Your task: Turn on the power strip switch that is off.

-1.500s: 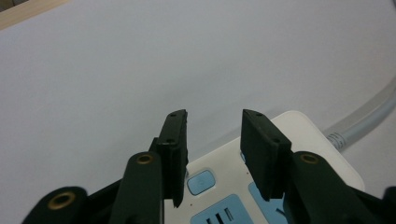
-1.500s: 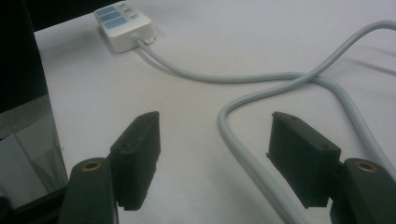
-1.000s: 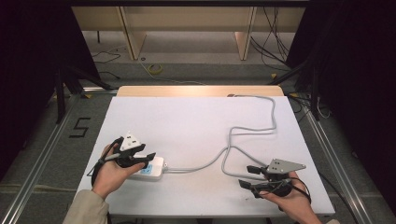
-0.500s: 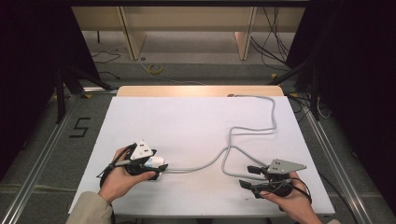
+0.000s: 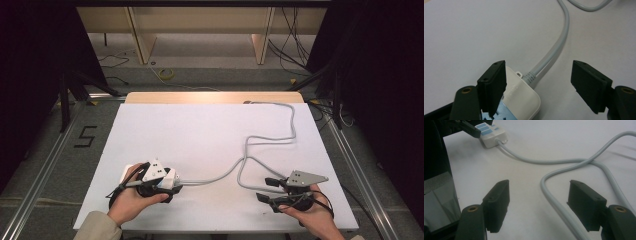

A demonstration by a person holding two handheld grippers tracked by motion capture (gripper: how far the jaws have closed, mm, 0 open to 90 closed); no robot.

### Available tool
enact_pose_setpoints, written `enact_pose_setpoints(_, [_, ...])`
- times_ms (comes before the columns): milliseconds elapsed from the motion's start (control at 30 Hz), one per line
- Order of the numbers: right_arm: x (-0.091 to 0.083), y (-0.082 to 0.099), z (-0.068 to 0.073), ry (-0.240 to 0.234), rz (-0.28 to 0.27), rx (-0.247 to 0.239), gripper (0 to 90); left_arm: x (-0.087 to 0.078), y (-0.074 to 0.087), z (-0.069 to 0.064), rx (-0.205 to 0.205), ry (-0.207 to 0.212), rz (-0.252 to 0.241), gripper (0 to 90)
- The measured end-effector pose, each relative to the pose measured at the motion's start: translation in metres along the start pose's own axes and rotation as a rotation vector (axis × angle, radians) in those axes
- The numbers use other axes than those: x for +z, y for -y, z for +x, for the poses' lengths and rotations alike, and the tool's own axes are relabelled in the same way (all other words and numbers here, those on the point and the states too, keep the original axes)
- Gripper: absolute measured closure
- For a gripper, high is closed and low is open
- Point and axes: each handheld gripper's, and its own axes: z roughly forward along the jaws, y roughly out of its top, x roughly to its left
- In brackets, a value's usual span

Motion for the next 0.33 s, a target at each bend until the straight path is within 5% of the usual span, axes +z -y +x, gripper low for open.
enact_pose_setpoints(333, [0.0003,0.0000,-0.0003,0.000,0.001,0.001,34.3,0.0035,-0.0027,-0.0040,0.014,0.008,0.008,28.7])
